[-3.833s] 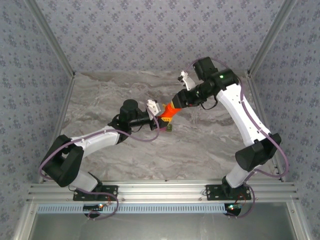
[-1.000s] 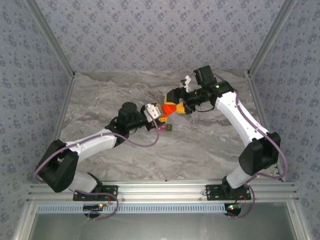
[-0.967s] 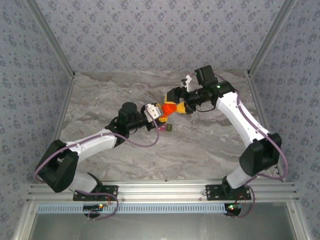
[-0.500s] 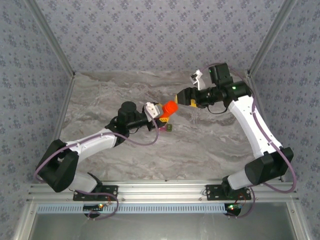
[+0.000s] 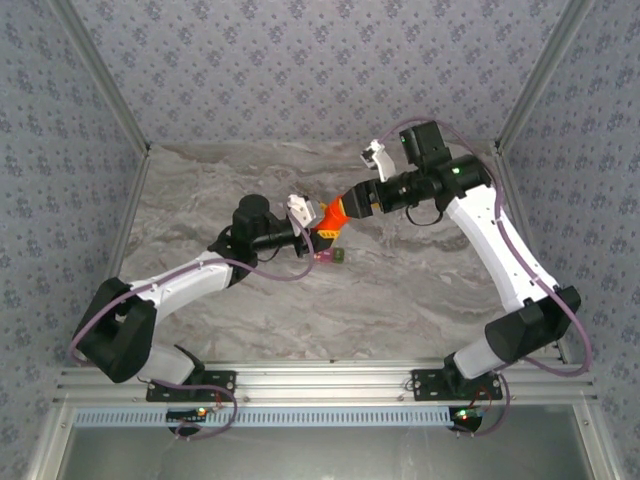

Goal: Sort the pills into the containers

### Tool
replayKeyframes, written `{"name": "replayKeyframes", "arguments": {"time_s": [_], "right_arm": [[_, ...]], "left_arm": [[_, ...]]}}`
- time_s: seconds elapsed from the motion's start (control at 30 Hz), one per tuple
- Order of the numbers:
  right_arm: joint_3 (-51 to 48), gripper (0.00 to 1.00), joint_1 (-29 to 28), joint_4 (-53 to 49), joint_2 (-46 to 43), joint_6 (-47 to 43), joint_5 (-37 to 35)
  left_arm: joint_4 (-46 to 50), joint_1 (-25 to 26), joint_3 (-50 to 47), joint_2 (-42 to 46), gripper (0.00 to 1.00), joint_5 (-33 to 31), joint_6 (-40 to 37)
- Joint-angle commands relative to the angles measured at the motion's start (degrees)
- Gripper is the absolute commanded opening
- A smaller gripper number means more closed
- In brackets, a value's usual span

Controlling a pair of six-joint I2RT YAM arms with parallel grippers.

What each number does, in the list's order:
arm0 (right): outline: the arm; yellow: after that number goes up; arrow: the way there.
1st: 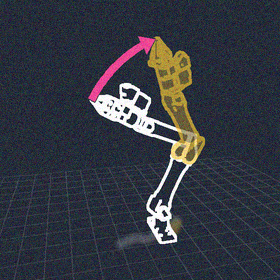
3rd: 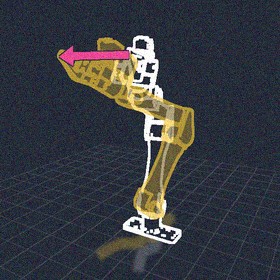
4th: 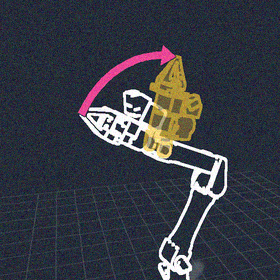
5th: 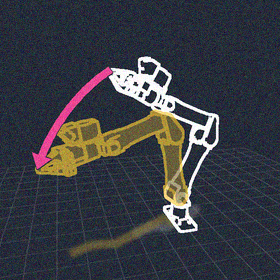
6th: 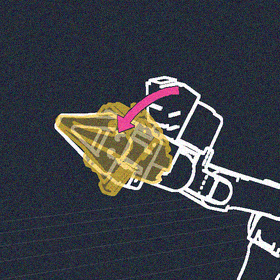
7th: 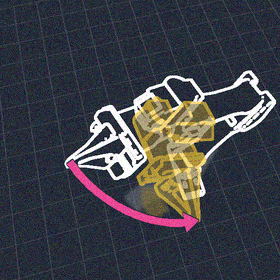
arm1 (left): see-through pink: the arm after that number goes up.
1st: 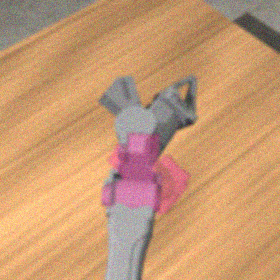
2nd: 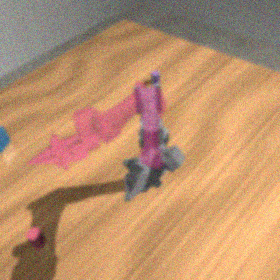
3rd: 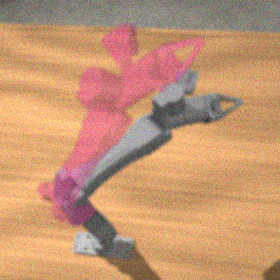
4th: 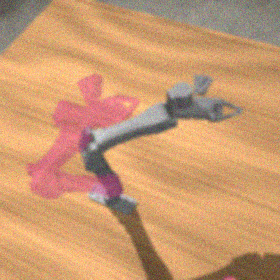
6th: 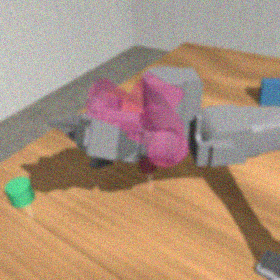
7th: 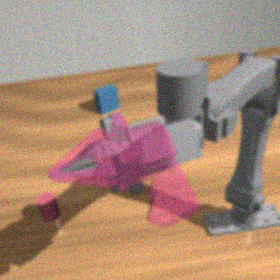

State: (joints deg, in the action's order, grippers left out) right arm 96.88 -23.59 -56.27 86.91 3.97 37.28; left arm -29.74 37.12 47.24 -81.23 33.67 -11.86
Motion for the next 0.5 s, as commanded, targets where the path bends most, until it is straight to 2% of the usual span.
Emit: {"name": "replayKeyframes", "arguments": {"time_s": [0.0, 0.3, 0.47], "right_arm": [[2.7, 0.79, -0.8, -2.1, 1.1, -1.7, 0.6], [3.6, 0.73, -2.2, -3.6, 2.8, -2.3, 1.1], [3.5, 0.56, -2.3, -4.1, 2.9, -2.3, 0.9]], "left_arm": [[-1.0, -0.1, 2.1, -0.2, 0.0, 1.8, 1.0], [-1.1, -0.1, 2.2, -0.5, 0.0, 1.7, 1.0], [-1.3, -0.1, 2.2, -0.6, 0.0, 1.6, 1.0]]}}
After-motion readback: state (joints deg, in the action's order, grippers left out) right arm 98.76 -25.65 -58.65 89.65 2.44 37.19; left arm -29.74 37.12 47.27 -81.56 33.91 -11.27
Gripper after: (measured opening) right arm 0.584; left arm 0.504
